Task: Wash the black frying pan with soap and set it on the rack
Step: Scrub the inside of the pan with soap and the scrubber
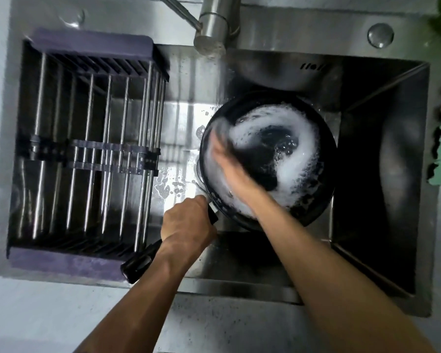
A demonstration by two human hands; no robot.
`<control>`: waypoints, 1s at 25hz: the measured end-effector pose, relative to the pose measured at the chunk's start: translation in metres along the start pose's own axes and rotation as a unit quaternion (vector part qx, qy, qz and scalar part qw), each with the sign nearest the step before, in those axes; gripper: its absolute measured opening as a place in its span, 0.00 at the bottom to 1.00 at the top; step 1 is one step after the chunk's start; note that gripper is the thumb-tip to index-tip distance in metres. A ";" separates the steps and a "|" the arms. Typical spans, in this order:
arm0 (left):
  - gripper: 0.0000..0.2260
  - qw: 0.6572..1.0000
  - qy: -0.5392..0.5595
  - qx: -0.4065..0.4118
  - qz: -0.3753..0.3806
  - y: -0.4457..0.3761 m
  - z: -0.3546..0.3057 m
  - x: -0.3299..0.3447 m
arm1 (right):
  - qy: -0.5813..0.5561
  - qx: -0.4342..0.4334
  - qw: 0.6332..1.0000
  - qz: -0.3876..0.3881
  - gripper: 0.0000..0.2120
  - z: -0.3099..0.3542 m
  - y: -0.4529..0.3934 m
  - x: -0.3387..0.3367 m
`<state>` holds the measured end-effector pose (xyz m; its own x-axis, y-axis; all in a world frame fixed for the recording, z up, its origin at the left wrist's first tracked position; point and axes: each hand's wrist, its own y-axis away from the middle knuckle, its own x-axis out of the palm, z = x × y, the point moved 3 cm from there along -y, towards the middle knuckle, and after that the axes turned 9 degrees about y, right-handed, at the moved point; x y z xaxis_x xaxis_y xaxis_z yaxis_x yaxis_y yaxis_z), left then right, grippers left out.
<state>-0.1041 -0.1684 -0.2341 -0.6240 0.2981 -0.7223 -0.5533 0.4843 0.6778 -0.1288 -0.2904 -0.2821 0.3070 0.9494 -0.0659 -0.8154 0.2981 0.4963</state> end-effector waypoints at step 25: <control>0.12 1.000 -0.002 -0.001 -0.001 -0.001 -0.002 0.000 | 0.422 0.044 0.905 0.022 0.29 -0.027 -0.023 -0.070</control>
<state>-0.1039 -0.1705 -0.2345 -0.6210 0.3010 -0.7237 -0.5550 0.4831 0.6772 -0.1444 -0.3607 -0.3120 -0.2395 0.7079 -0.6645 -0.7640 0.2849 0.5789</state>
